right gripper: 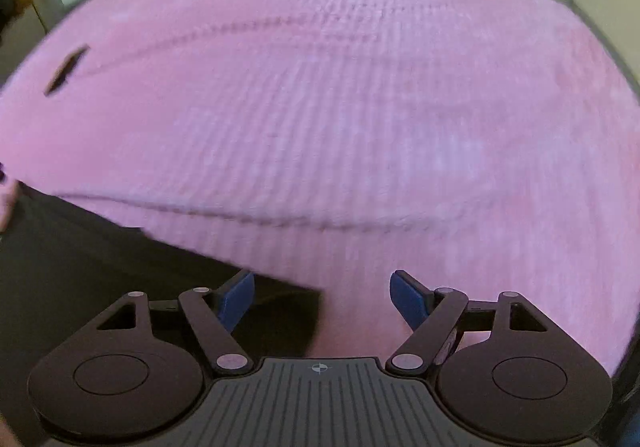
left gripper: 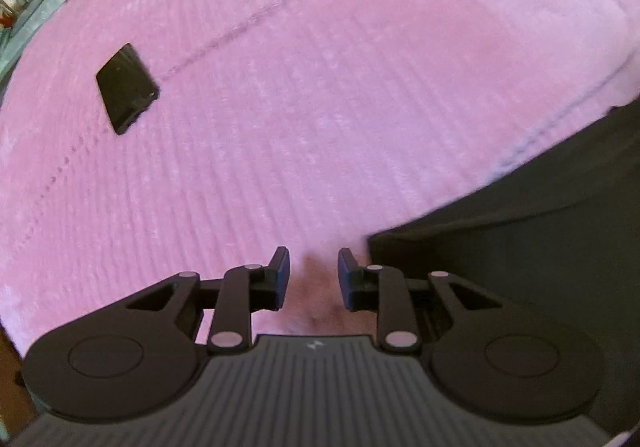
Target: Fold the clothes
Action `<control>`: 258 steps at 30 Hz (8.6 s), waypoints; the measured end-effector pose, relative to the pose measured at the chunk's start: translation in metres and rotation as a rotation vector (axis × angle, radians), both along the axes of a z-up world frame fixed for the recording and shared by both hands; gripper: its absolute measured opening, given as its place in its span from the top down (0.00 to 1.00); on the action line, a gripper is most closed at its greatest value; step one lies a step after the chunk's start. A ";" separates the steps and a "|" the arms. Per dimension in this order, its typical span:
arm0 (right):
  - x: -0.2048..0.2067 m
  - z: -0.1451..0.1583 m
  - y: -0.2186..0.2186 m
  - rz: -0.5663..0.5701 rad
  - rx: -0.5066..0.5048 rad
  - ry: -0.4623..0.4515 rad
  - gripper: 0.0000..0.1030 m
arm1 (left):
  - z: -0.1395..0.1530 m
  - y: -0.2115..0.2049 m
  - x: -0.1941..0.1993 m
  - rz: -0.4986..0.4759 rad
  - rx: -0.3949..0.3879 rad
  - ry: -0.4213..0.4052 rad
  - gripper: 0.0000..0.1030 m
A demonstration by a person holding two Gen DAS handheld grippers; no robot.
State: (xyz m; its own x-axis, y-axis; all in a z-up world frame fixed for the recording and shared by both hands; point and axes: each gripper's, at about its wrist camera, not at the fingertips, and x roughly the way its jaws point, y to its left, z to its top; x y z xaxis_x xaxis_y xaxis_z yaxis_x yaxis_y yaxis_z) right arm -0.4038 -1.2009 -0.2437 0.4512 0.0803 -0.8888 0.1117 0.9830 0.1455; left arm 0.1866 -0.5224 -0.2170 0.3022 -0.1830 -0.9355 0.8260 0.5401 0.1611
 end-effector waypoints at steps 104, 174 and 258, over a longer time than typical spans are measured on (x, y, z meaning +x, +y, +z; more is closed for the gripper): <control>-0.123 0.002 0.479 0.254 -0.142 -0.073 0.97 | -0.067 0.170 -0.064 -1.944 -0.095 -0.753 0.57; -0.361 -0.084 0.165 -1.038 0.485 -0.333 0.96 | 0.004 -0.197 -0.300 -1.841 0.042 -0.318 0.95; -0.184 -0.109 0.367 0.145 -0.388 -0.063 0.48 | -0.040 0.033 -0.216 -1.614 -0.170 -0.801 0.49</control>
